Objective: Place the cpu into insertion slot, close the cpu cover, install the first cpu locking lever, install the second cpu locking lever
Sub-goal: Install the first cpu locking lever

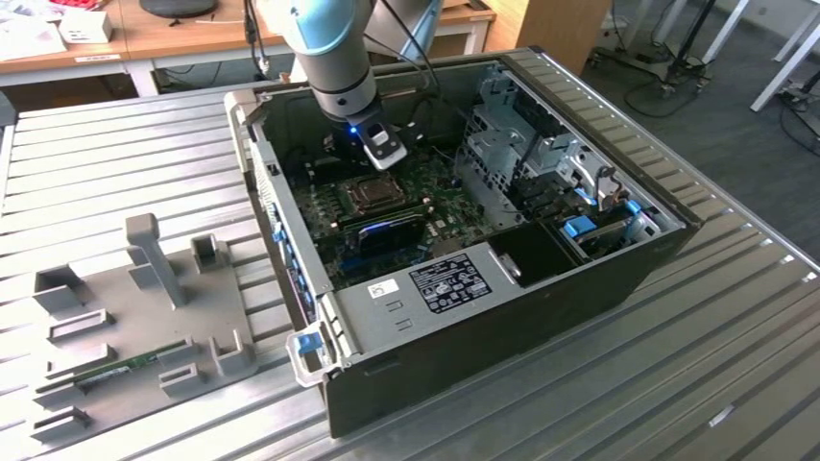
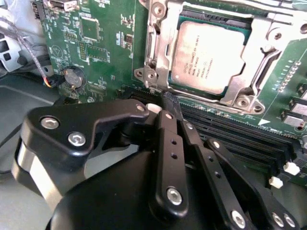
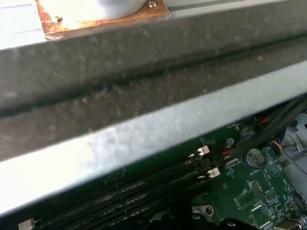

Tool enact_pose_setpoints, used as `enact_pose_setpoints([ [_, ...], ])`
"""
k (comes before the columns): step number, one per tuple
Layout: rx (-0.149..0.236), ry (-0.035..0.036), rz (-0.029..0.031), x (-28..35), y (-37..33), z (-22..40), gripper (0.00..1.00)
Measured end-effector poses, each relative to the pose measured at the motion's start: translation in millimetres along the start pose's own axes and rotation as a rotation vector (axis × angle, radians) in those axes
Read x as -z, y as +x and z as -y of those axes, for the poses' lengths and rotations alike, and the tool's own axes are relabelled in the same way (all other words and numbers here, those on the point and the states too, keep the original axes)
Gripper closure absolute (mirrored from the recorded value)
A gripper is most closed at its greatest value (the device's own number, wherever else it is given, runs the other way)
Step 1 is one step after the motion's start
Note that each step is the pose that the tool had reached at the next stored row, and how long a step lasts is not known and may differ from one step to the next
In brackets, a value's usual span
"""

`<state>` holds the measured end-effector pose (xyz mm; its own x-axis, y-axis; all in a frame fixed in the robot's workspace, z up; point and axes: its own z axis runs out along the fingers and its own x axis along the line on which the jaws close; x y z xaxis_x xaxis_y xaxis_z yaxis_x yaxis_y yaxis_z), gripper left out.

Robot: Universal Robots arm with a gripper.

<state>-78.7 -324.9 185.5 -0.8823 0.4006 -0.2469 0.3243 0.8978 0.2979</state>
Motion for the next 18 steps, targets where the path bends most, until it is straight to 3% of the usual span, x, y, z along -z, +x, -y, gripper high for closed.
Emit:
enact_pose_setpoints([
  [4, -0.002, -0.0051, -0.0017, 0.0, 0.1, 0.0, 0.9],
  [9, -0.002, -0.0059, -0.0018, 1.5, -0.4, -0.5, 0.9],
  [18, -0.002, -0.0056, -0.0019, 16.5, -4.4, -5.3, 0.9],
])
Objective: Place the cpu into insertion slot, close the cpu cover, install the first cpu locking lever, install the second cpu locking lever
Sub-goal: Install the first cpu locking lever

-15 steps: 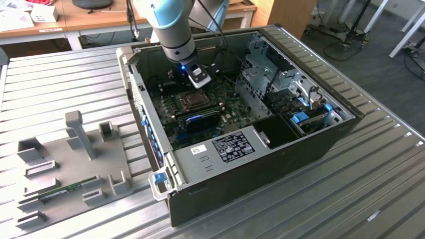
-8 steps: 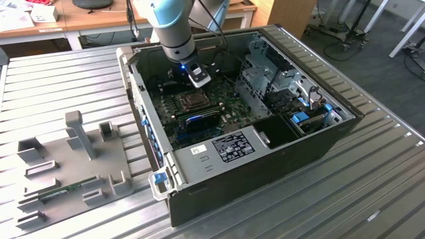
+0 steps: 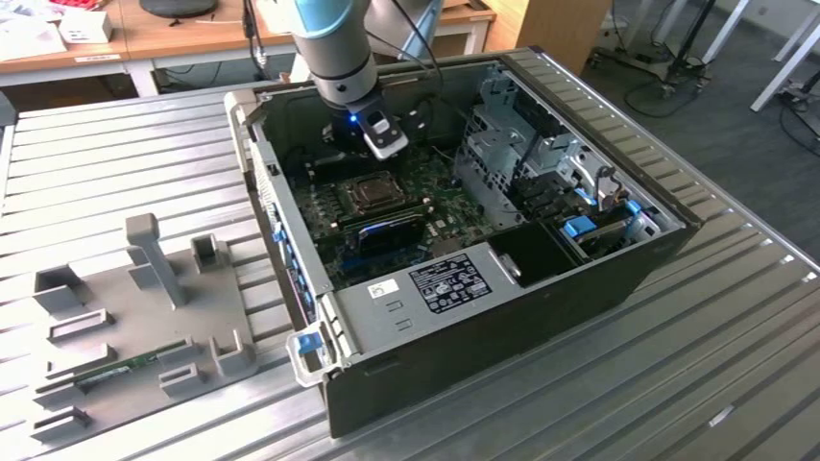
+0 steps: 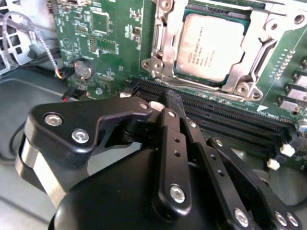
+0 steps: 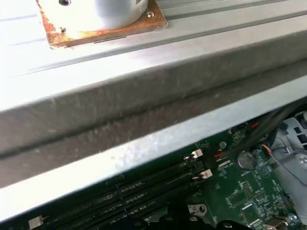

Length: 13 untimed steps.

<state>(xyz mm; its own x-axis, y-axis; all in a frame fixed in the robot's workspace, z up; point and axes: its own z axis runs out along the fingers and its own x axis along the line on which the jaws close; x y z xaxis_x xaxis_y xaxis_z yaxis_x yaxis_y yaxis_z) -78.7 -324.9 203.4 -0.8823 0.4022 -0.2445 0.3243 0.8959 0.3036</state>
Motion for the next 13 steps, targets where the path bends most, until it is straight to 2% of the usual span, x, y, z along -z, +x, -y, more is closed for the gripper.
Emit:
enact_pose_setpoints([
  [3, 0.0, 0.0005, -0.001, 5.1, -1.3, -1.7, 0.9],
  [5, -0.001, 0.0013, -0.0032, 5.4, -1.5, -1.8, 0.9],
  [11, -0.001, 0.002, -0.0043, 5.5, -1.5, -1.8, 0.9],
  [12, -0.001, 0.0026, -0.006, 5.3, -1.9, -2.0, 0.9],
  [13, -0.003, 0.0065, -0.0142, 5.1, -2.6, -2.3, 0.9],
])
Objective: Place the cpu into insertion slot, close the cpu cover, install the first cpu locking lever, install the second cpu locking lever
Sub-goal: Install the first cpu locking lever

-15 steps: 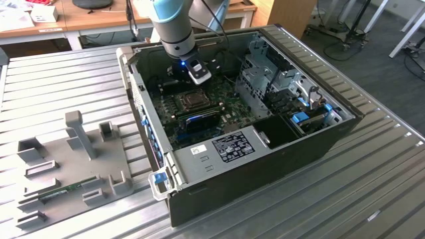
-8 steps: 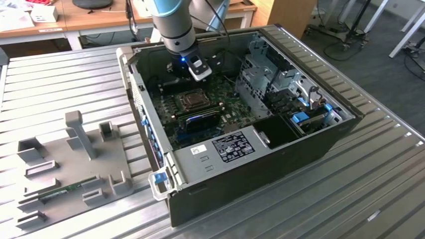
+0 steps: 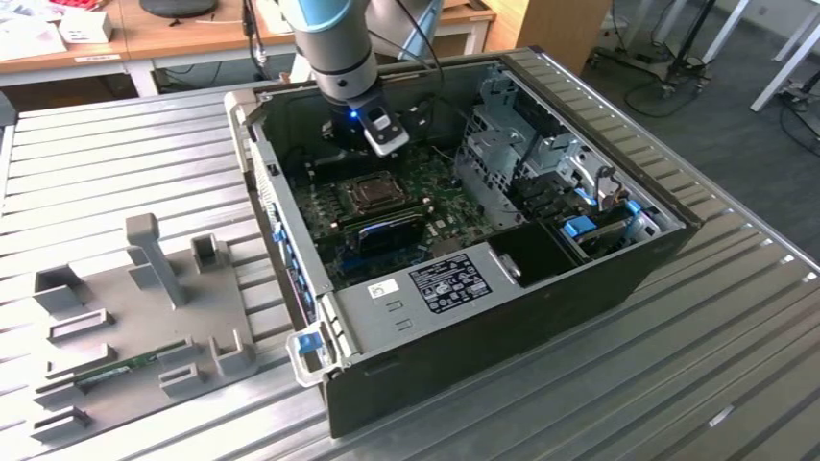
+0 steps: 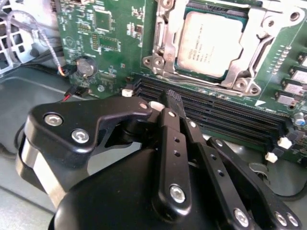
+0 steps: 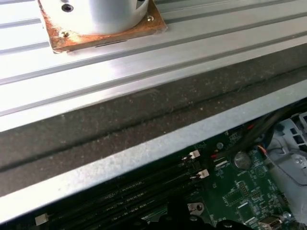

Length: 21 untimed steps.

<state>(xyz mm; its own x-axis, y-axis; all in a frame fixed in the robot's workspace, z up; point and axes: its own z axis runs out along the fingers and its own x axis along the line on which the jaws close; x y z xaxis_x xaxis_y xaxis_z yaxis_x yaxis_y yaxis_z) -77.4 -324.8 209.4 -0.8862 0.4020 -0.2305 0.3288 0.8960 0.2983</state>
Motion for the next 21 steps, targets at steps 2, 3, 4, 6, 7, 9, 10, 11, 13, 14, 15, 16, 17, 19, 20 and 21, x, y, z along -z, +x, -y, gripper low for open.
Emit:
enact_pose_setpoints([
  [2, -0.006, 0.0127, -0.0283, -0.8, -2.2, -0.8, 0.9],
  [3, -0.01, 0.0198, -0.0443, -1.1, -3.2, -1.2, 0.9],
  [4, -0.013, 0.0273, -0.0611, -1.5, -4.2, -1.5, 0.9],
  [6, -0.02, 0.0419, -0.0931, -2.0, -5.8, -2.1, 0.9],
  [7, -0.023, 0.0492, -0.1093, -2.3, -6.5, -2.4, 0.9],
  [9, -0.03, 0.0639, -0.1417, -2.8, -7.9, -2.9, 0.9],
  [10, -0.031, 0.0669, -0.1487, -3.0, -8.4, -3.0, 0.9],
  [11, -0.032, 0.0671, -0.1491, -3.0, -8.4, -3.0, 0.9],
  [13, -0.032, 0.0672, -0.1493, -3.0, -8.4, -3.0, 0.9],
  [14, -0.032, 0.0675, -0.1496, -3.2, -9.0, -3.3, 0.9],
  [15, -0.032, 0.0674, -0.1496, -3.4, -9.4, -3.4, 0.9],
  [16, -0.032, 0.0674, -0.1496, -3.4, -9.4, -3.4, 0.9],
  [17, -0.032, 0.0675, -0.1496, -3.4, -9.4, -3.4, 0.9],
  [19, -0.032, 0.0674, -0.1496, -3.4, -9.4, -3.4, 0.9],
  [20, -0.032, 0.0674, -0.1496, -3.4, -9.4, -3.4, 0.9],
  [21, -0.032, 0.0675, -0.1496, -3.4, -9.4, -3.4, 0.9],
])
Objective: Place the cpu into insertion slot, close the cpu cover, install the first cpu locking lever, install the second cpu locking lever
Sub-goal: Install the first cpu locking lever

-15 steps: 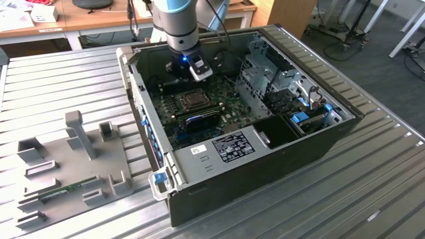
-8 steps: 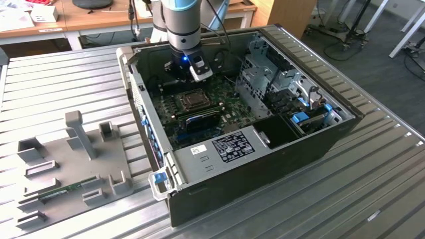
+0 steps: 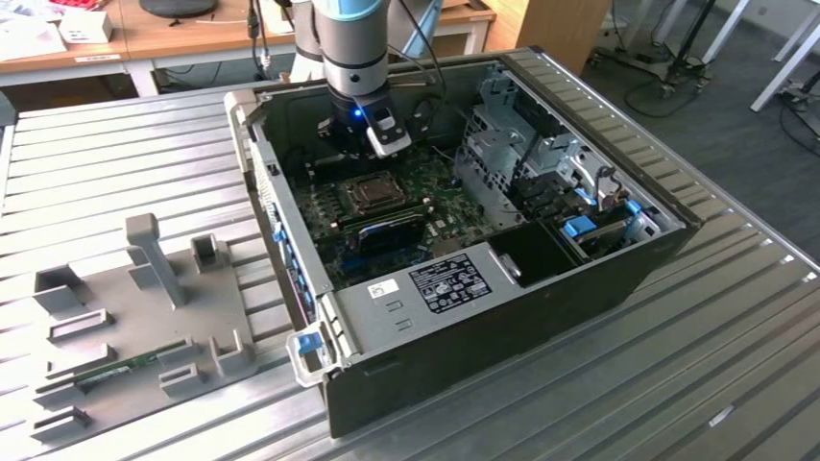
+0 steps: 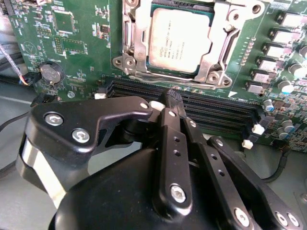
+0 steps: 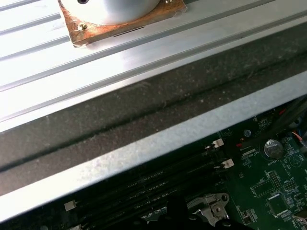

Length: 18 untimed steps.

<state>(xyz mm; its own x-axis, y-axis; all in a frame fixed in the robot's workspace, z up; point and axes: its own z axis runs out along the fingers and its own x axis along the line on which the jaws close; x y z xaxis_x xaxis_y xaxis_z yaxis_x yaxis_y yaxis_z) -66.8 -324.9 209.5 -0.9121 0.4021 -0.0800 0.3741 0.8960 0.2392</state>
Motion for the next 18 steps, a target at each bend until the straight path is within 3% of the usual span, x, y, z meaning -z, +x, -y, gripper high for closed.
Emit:
enact_pose_setpoints([
  [3, 0.0, 0.0006, -0.0011, 0.3, -0.1, -0.2, 0.9],
  [8, -0.002, 0.0045, -0.0098, 6.3, -0.5, -1.6, 0.9],
  [11, -0.003, 0.0131, -0.0181, 10.9, -0.9, -2.7, 0.9],
  [13, -0.004, 0.0271, -0.0259, 12.3, -1.0, -3.1, 0.9],
  [15, -0.005, 0.0466, -0.0368, 13.0, -1.1, -3.2, 0.9],
  [17, -0.007, 0.0695, -0.0496, 13.1, -1.1, -3.2, 0.9],
  [18, -0.007, 0.0842, -0.0533, 13.1, -1.1, -3.2, 0.9],
])
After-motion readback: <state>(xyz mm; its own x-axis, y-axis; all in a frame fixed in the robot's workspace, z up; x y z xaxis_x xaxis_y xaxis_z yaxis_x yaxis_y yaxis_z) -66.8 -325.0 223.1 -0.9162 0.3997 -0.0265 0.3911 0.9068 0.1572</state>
